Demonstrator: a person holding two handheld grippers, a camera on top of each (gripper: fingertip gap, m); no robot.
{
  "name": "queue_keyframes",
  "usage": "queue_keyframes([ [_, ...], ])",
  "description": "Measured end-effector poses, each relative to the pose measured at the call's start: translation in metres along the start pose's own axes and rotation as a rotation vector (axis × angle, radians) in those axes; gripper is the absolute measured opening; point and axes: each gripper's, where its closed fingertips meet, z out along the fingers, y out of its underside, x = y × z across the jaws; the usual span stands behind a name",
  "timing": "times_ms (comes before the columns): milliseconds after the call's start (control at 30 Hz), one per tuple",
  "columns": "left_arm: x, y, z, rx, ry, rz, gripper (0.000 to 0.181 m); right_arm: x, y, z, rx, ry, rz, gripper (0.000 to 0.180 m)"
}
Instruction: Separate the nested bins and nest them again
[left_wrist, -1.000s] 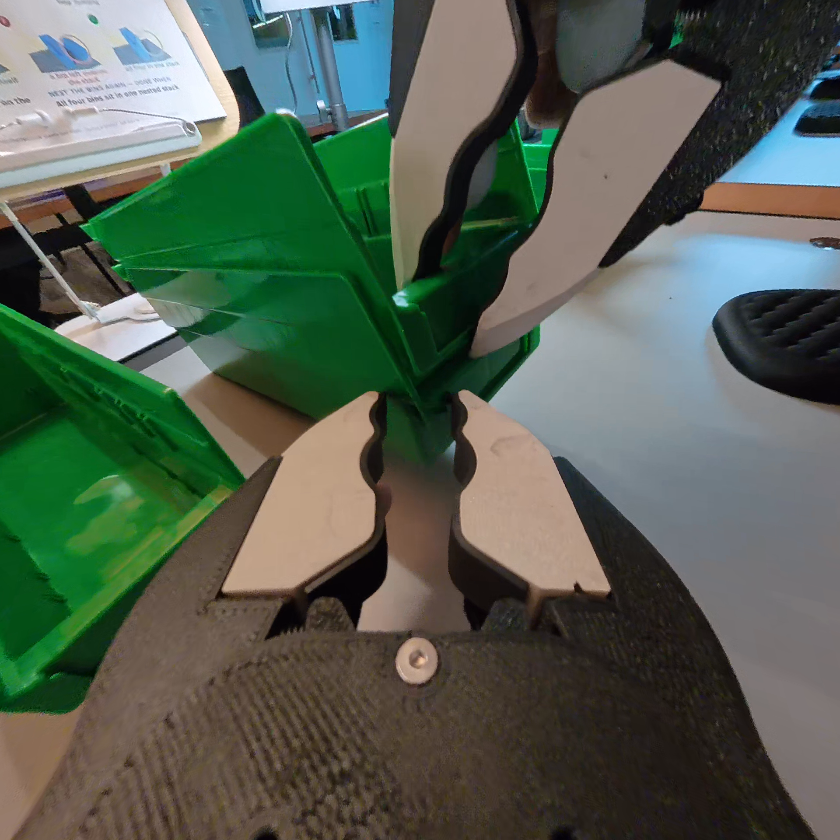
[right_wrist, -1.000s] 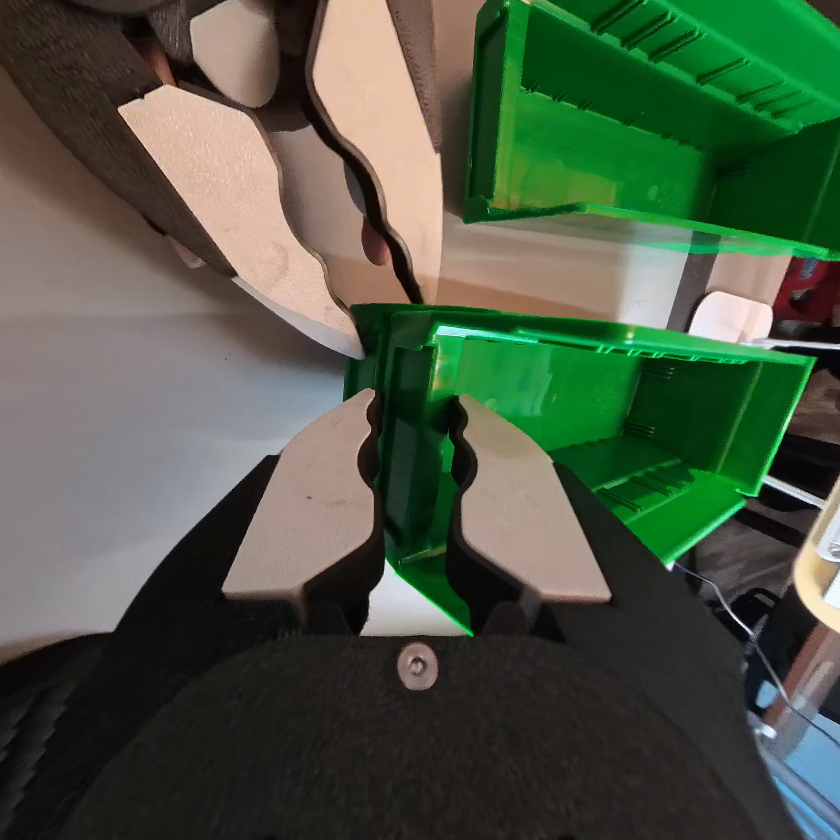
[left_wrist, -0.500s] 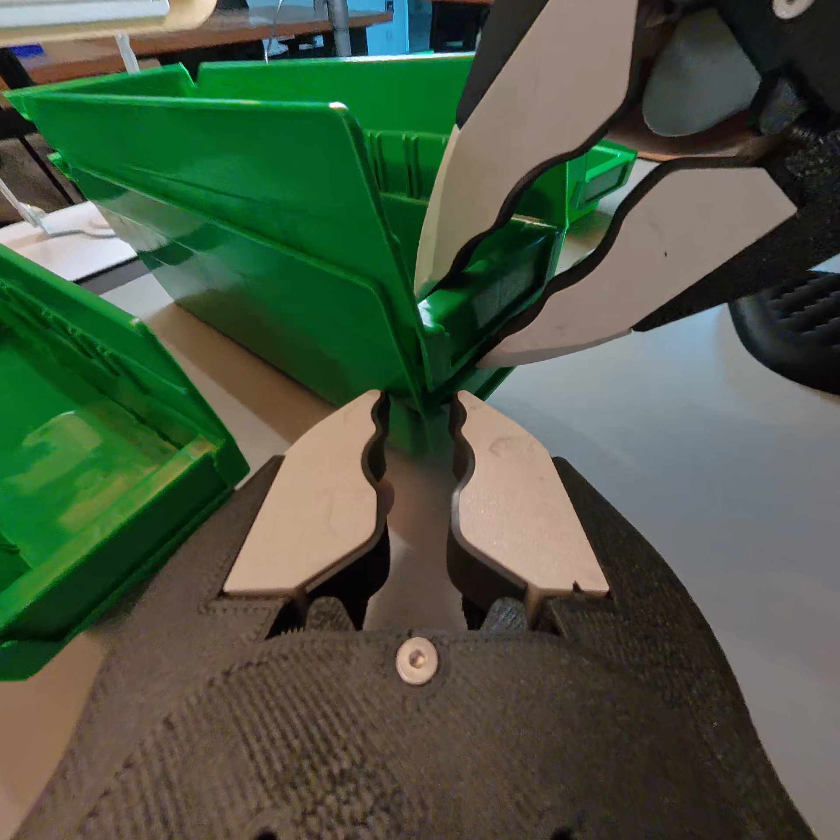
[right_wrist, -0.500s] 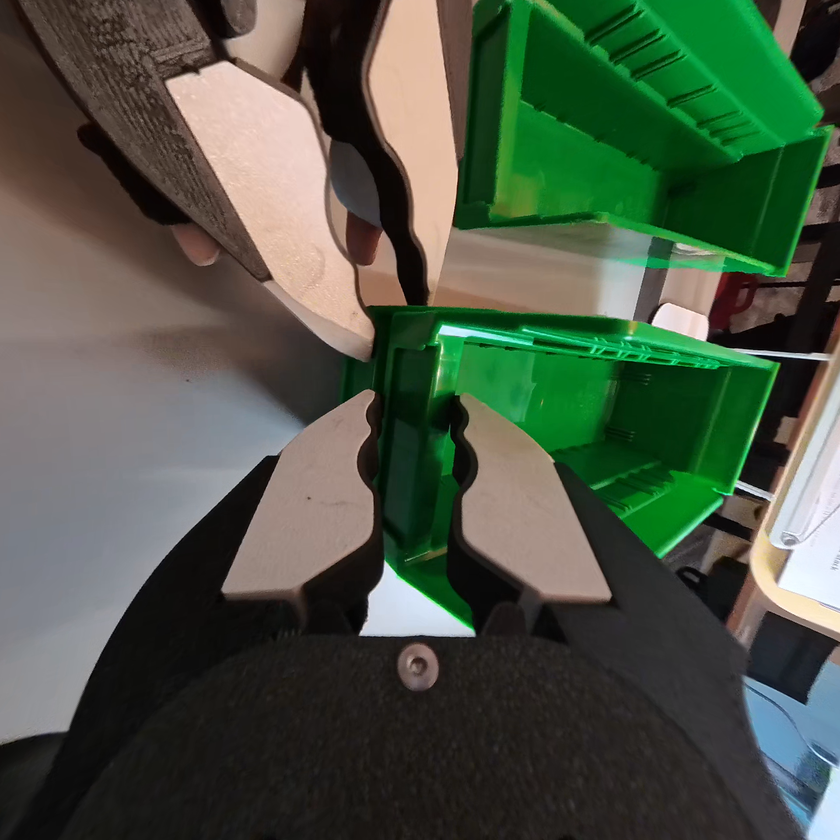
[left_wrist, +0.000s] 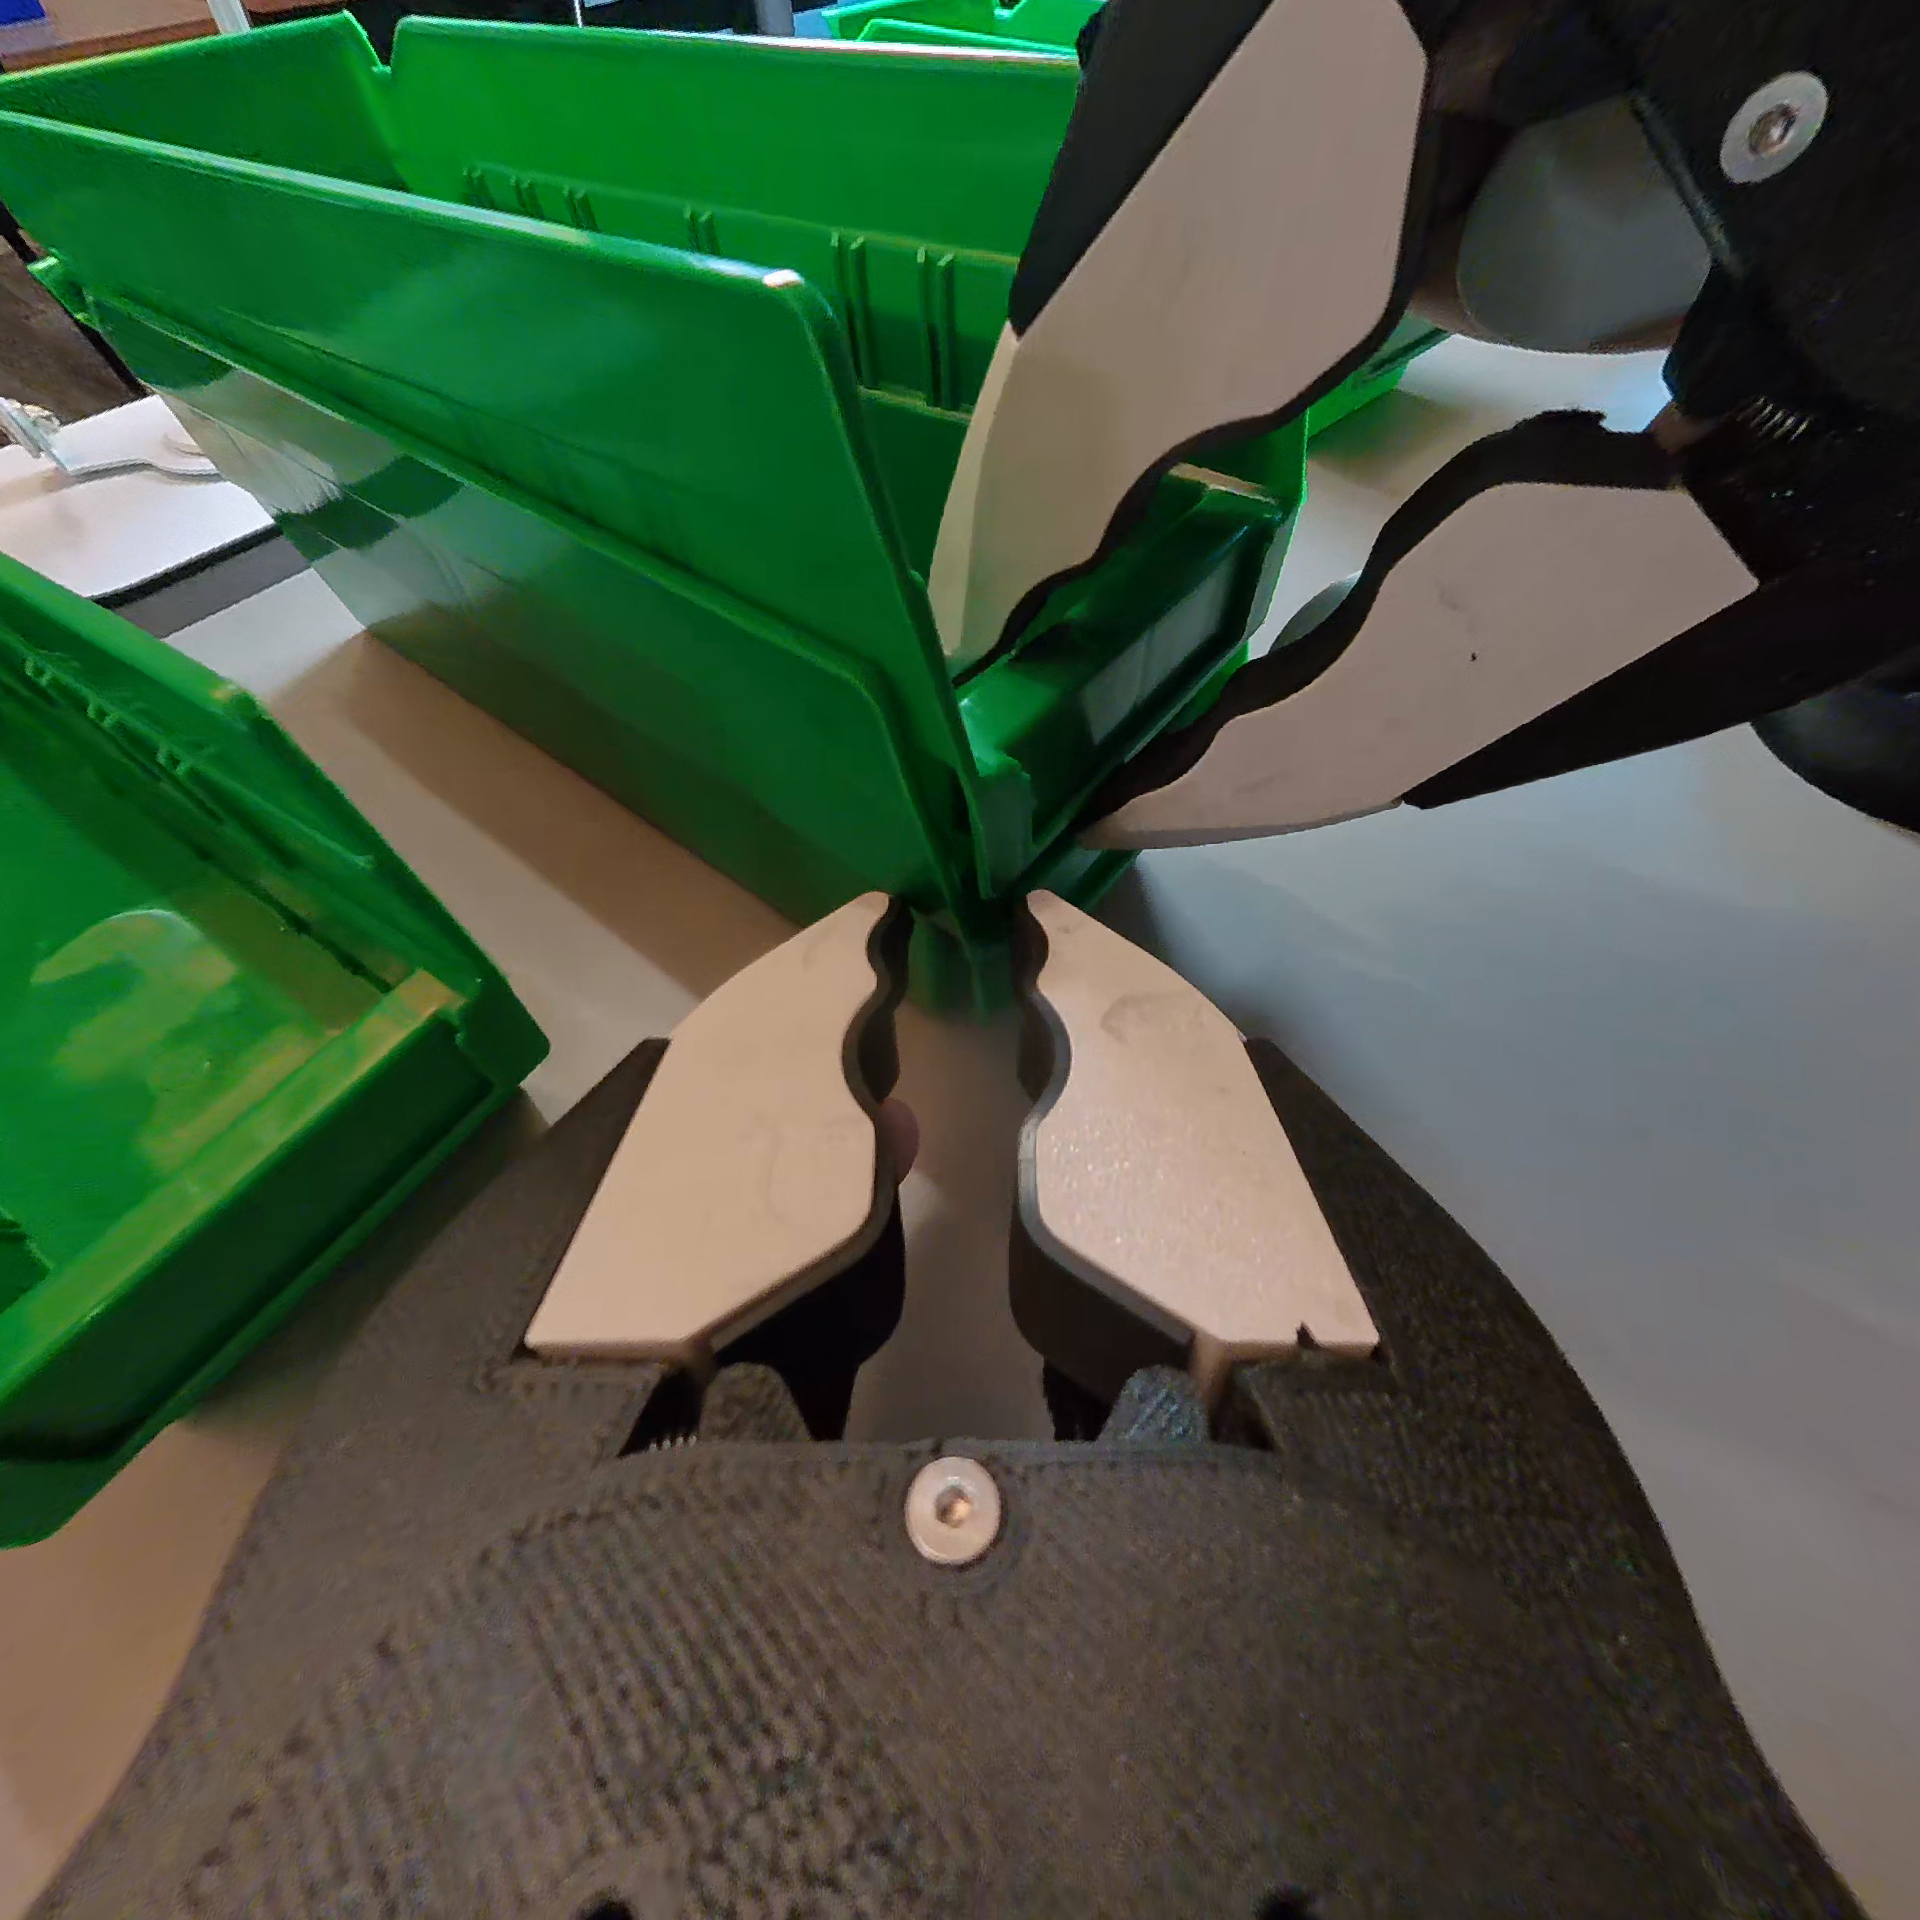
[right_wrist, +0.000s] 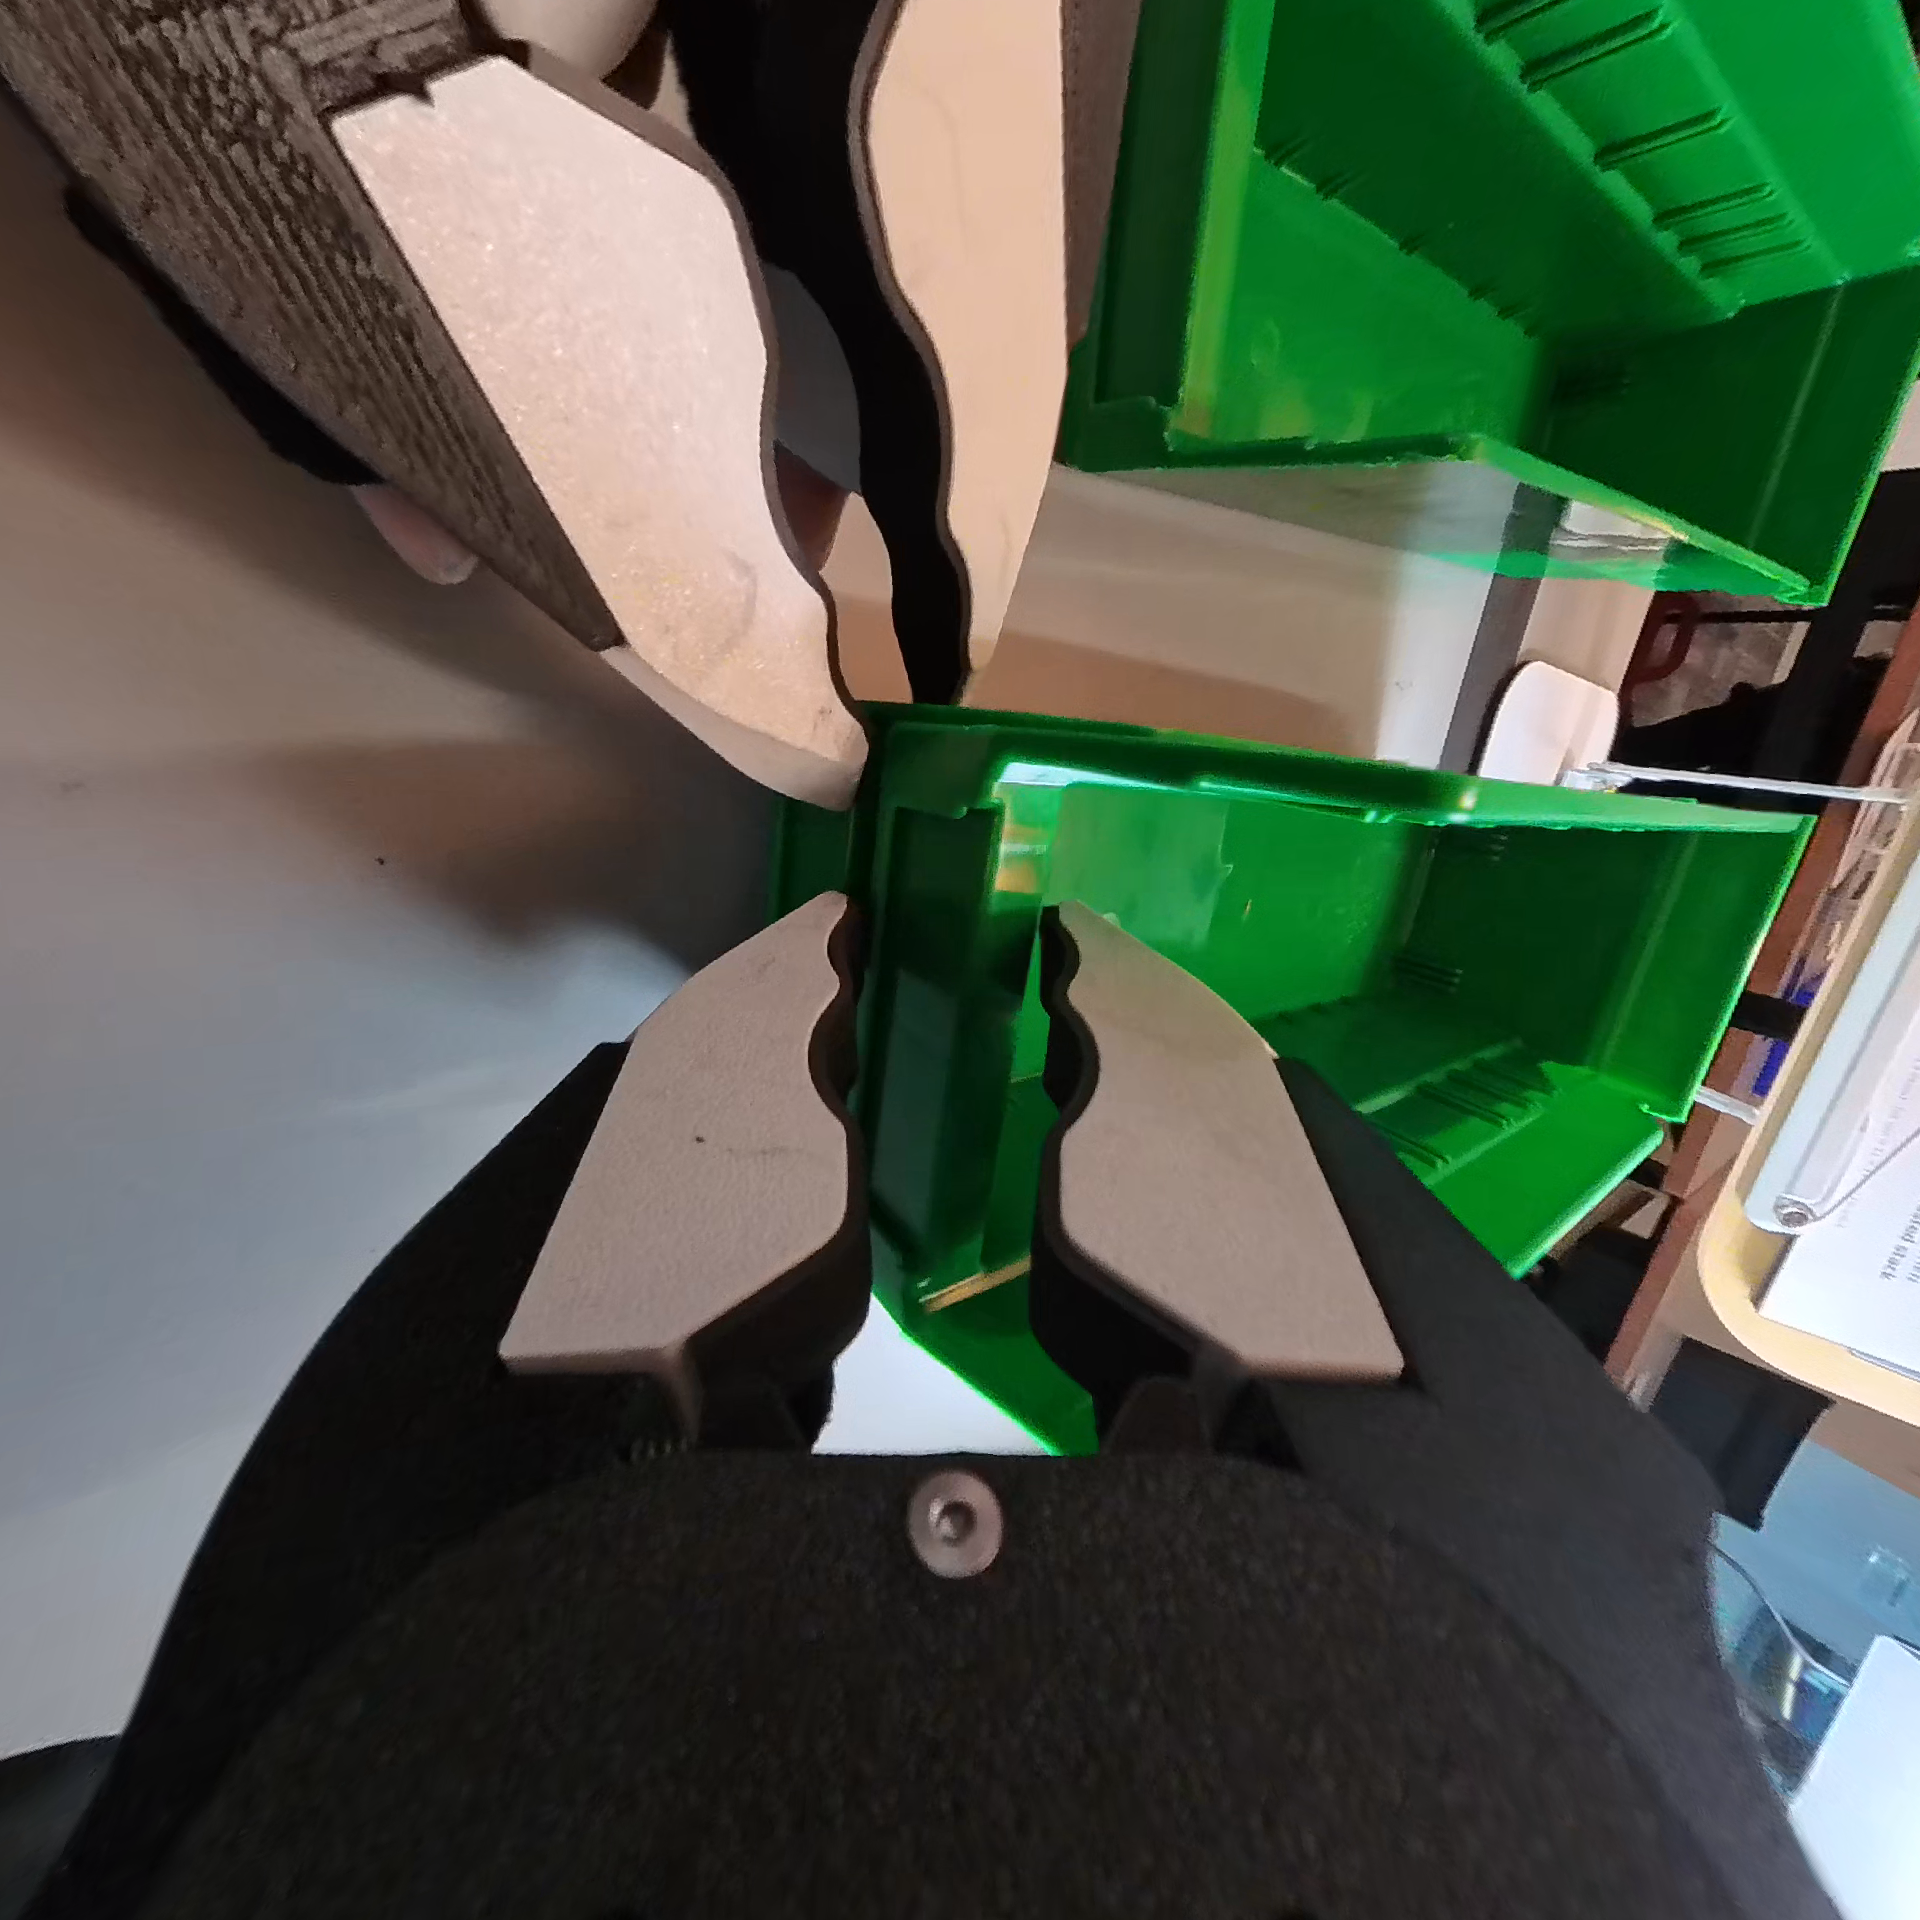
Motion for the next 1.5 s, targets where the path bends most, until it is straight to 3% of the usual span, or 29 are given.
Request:
queue_keyframes([
  [367, -0.008, -0.009, -0.006, 0.069, -0.056, 0.043, 0.02, 0.006, -0.006, -0.003, 0.071, 0.061, 0.025, 0.03],
  [1000, -0.02, -0.025, -0.002, 0.12, -0.154, 0.102, 0.007, 0.038, -0.01, -0.026, 0.128, 0.078, 0.021, 0.03],
  [1067, -0.027, -0.001, 0.006, 0.022, -0.151, 0.086, 0.006, 0.061, -0.02, -0.051, 0.215, 0.128, 0.105, 0.031],
  [1167, -0.024, -0.003, -0.003, 0.035, -0.145, 0.073, 0.006, 0.095, -0.017, -0.102, 0.233, 0.241, 0.074, 0.029],
  [1500, -0.007, -0.003, 0.003, 0.019, -0.084, 0.04, 0.008, 0.139, 0.0, -0.146, 0.247, 0.362, 0.095, 0.026],
])
